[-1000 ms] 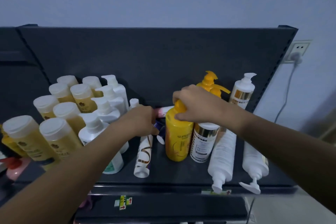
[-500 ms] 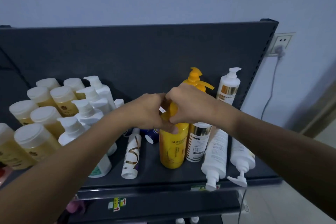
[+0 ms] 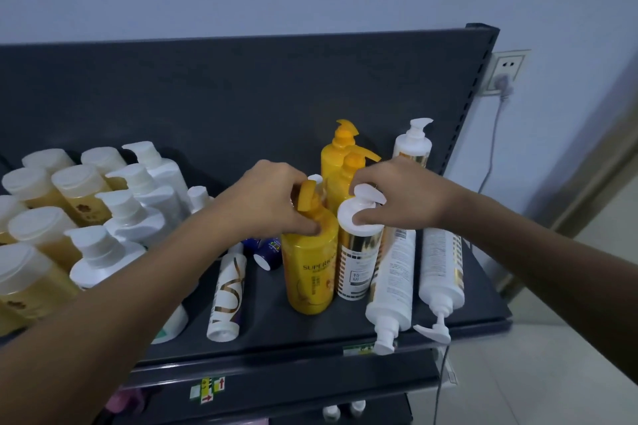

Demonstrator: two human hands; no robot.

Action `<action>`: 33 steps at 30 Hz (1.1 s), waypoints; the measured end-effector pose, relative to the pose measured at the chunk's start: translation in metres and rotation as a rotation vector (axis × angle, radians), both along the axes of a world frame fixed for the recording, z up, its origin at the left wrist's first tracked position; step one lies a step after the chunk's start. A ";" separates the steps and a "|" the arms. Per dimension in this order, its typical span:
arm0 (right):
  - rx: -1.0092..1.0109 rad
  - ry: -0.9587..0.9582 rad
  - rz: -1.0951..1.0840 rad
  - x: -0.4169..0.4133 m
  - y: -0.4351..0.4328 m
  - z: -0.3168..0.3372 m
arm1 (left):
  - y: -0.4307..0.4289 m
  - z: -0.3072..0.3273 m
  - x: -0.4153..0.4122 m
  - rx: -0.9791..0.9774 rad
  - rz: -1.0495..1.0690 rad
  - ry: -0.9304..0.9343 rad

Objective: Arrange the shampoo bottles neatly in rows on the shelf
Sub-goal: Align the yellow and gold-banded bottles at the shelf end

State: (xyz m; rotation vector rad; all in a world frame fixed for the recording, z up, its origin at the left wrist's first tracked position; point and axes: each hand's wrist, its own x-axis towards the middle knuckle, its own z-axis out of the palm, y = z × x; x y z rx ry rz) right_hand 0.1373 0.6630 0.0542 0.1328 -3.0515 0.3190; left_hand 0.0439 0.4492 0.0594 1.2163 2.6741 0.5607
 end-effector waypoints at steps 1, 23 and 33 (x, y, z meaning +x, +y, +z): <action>-0.016 0.003 -0.013 0.001 0.002 0.000 | 0.001 0.000 0.001 0.004 -0.005 -0.005; 0.183 -0.242 0.059 0.115 0.058 -0.119 | 0.066 -0.095 0.127 -0.306 -0.314 0.180; 0.413 -0.330 -0.069 0.122 0.036 -0.136 | 0.074 -0.124 0.141 -0.394 -0.328 0.135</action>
